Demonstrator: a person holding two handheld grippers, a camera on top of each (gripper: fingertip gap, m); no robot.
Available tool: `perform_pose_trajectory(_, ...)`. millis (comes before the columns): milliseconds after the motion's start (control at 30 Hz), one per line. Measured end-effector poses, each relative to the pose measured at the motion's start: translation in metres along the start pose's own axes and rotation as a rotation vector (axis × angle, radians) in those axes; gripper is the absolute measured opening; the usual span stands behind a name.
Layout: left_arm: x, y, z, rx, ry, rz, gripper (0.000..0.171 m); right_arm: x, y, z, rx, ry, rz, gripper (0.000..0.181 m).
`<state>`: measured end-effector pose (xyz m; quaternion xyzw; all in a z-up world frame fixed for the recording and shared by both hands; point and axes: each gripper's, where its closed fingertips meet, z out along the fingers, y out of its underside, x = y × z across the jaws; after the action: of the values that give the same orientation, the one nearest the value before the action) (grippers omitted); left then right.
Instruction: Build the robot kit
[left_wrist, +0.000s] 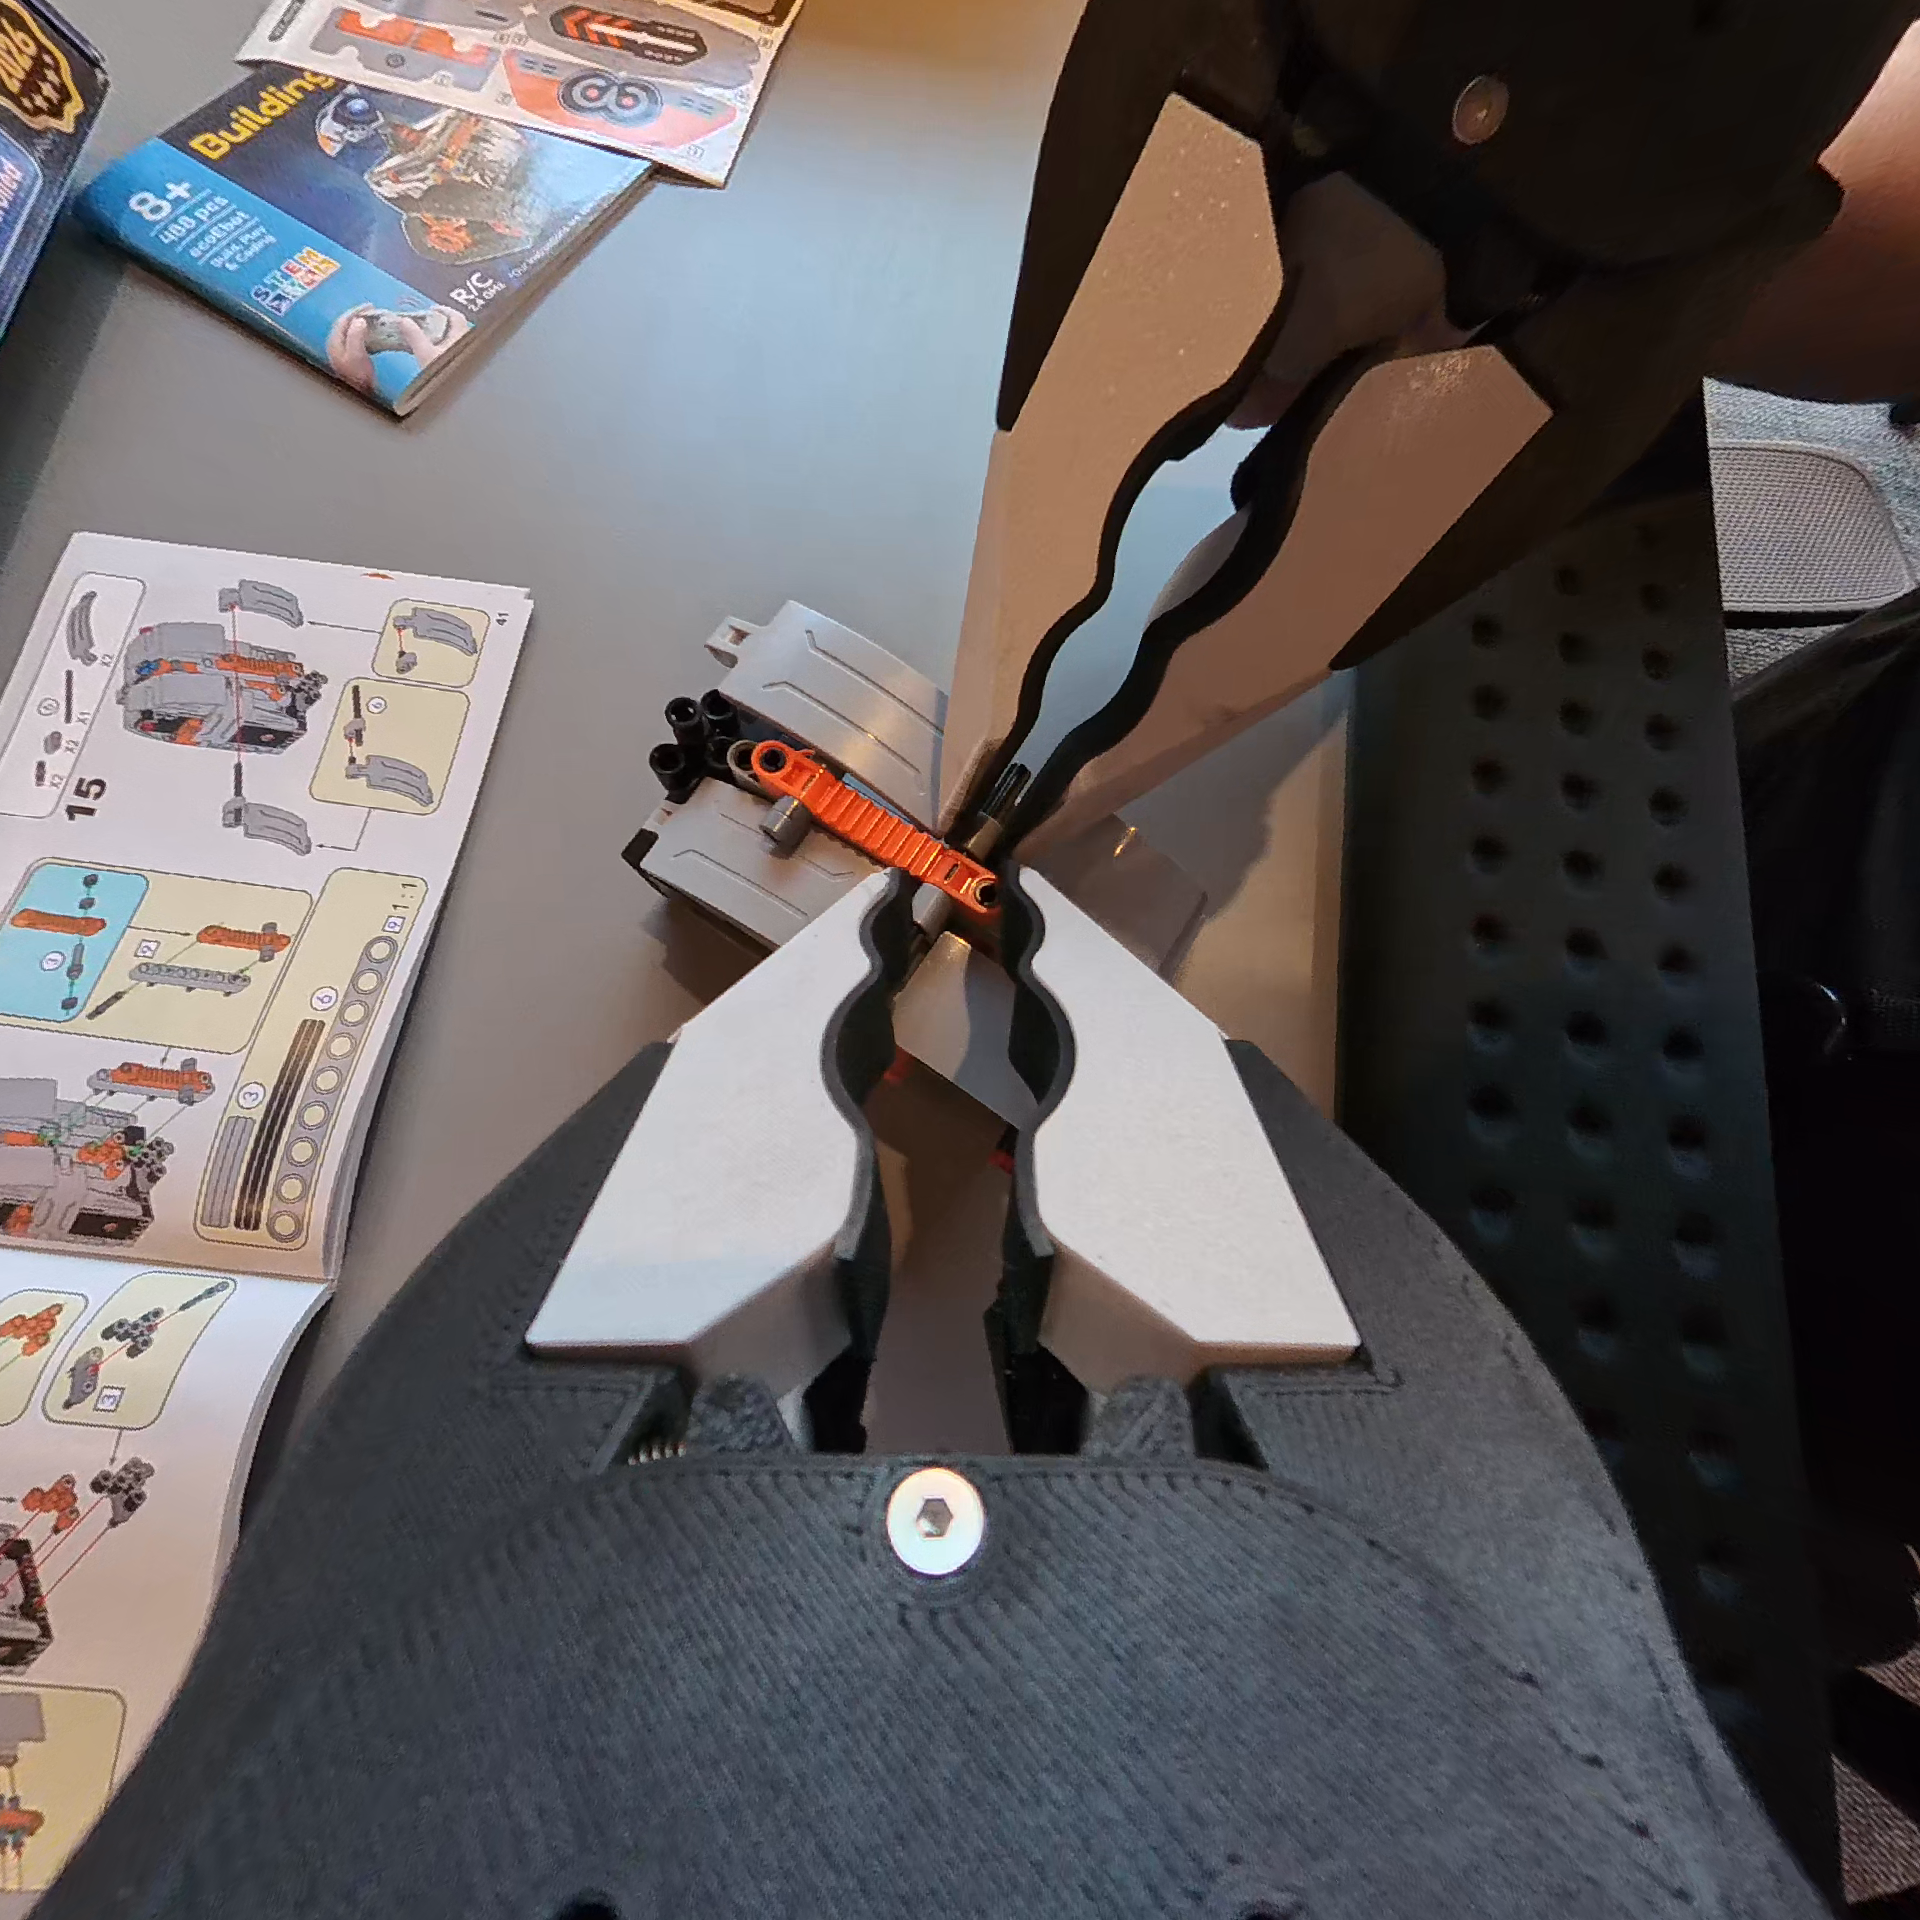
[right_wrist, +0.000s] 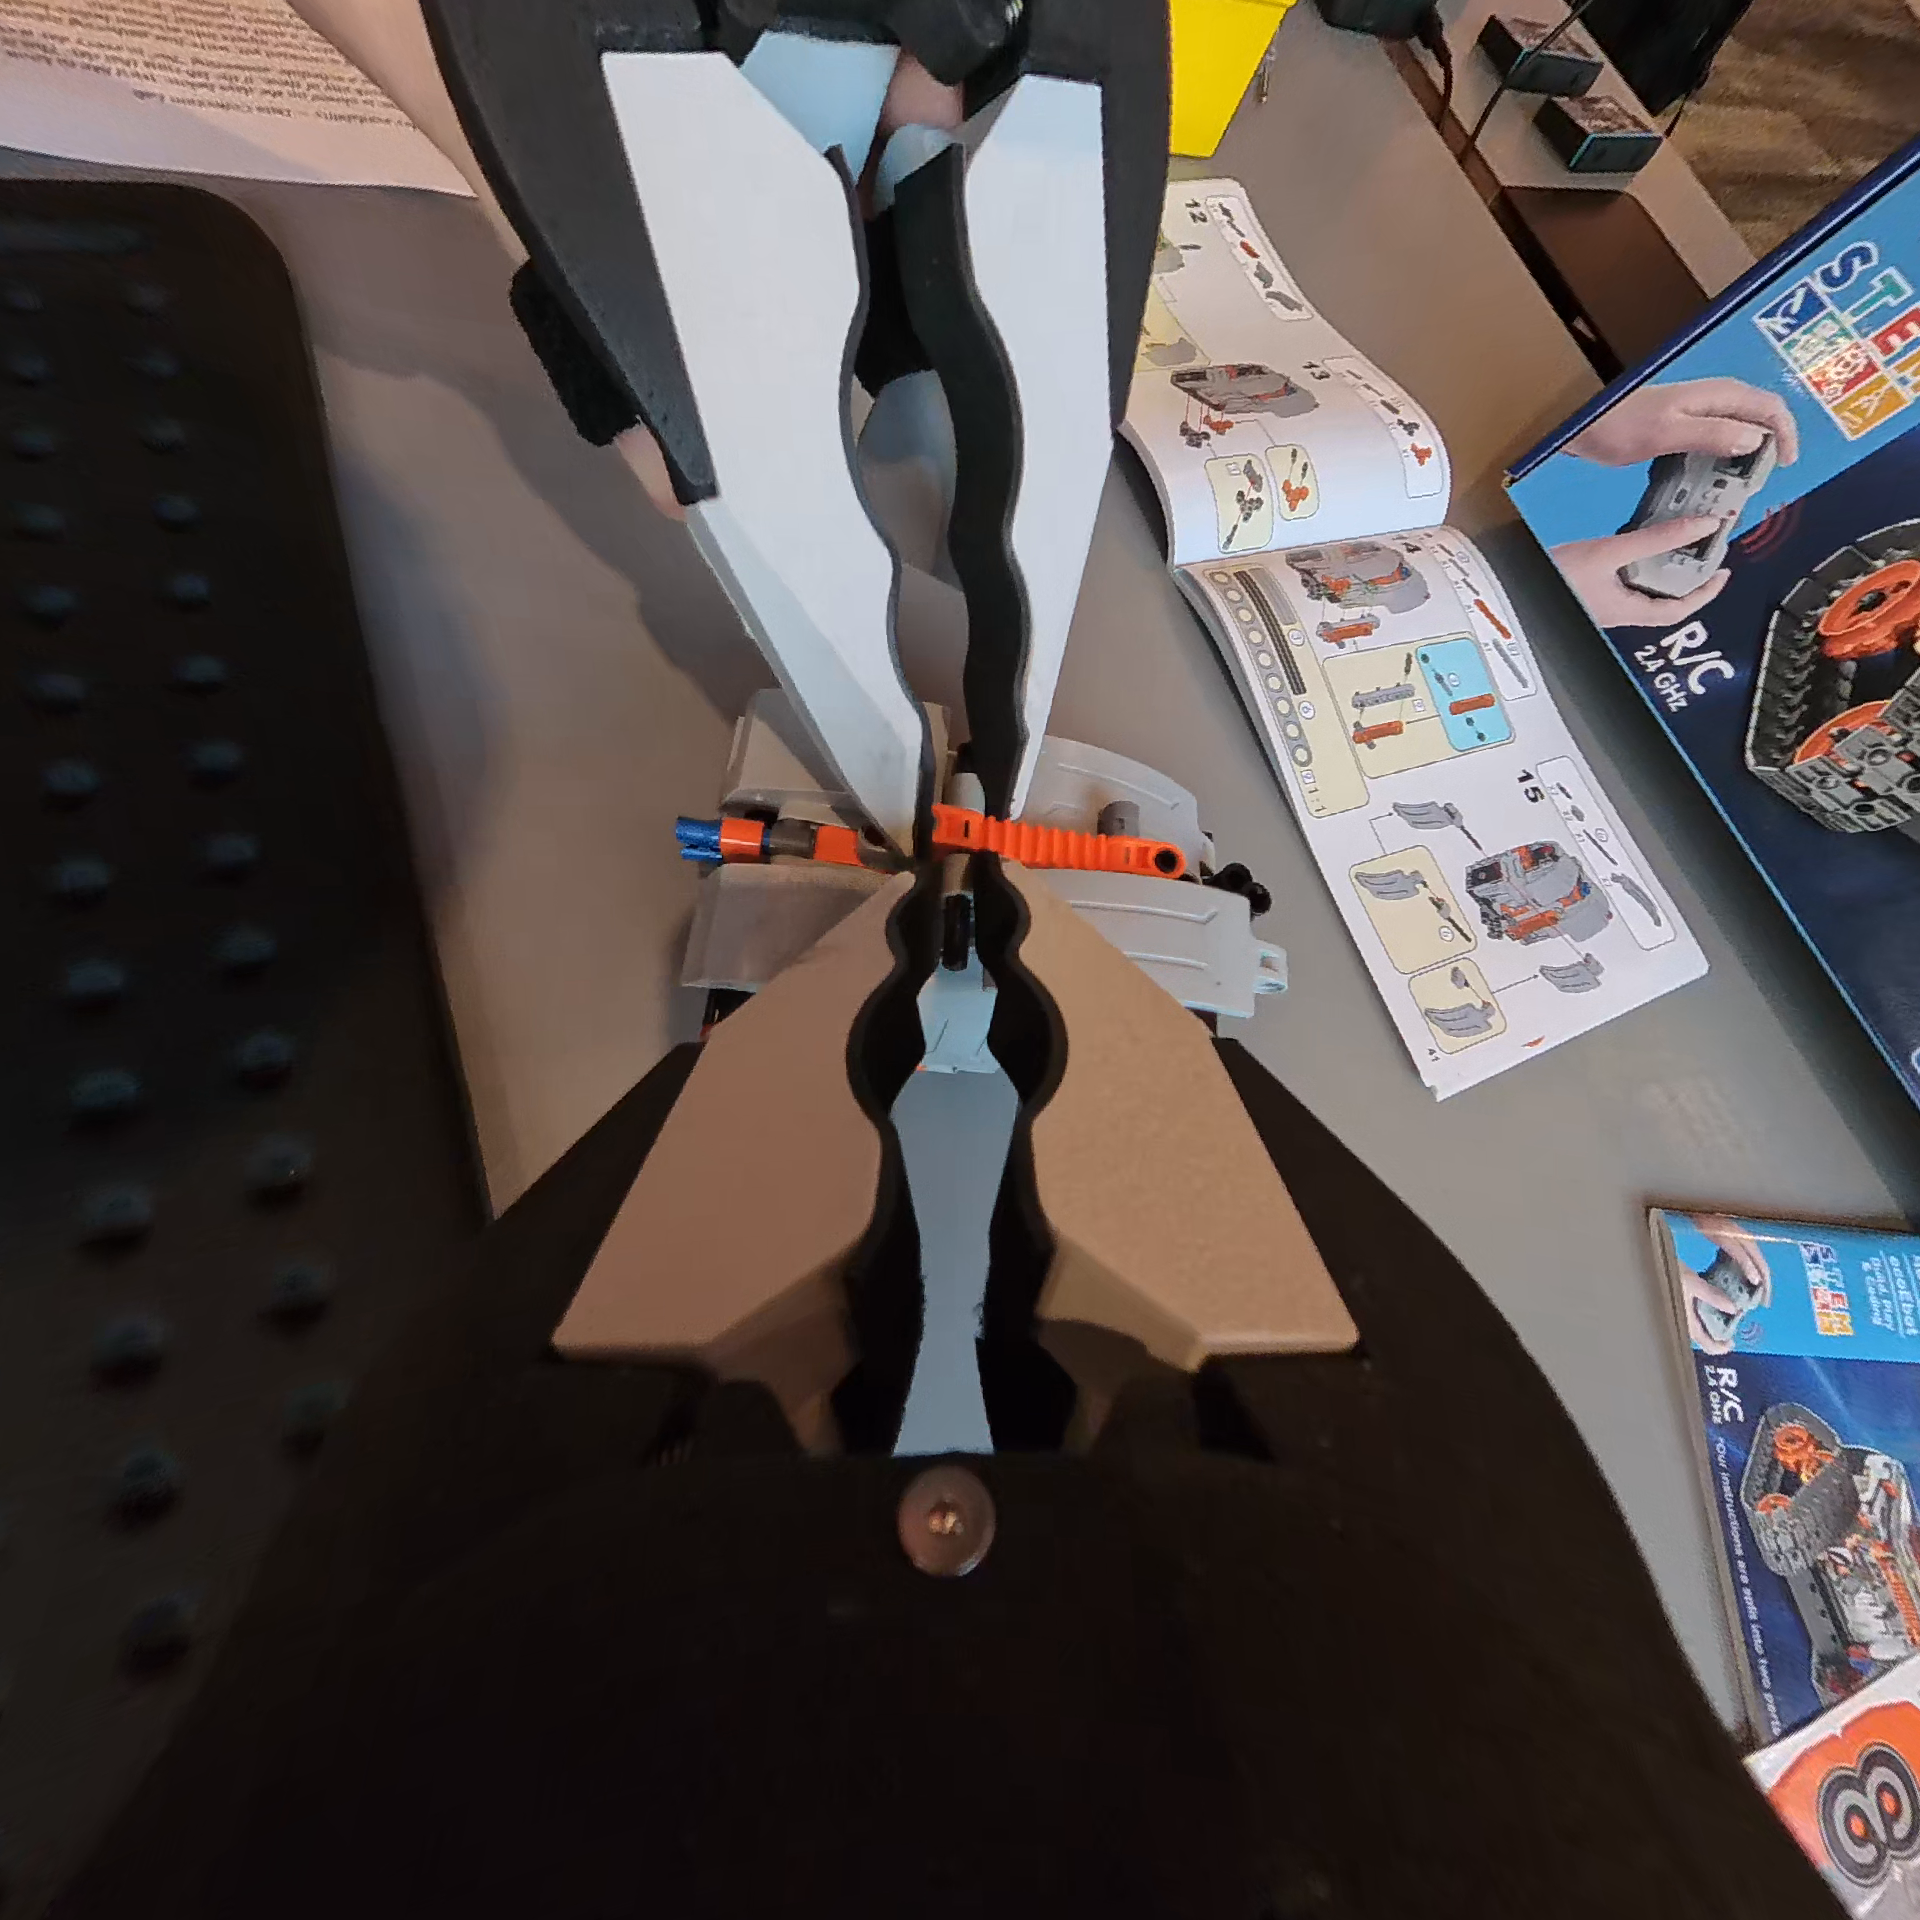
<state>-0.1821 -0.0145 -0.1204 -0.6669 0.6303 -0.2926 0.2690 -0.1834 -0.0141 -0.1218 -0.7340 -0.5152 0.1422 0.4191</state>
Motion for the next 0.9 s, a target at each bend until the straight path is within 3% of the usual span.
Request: perform_pose_trajectory(900, 0.0004, 0.0010, -0.0013, 0.017, 0.000, 0.001, 0.016, -0.0008, 0.0040, -0.0065, 0.053, 0.005, -0.001, 0.005)
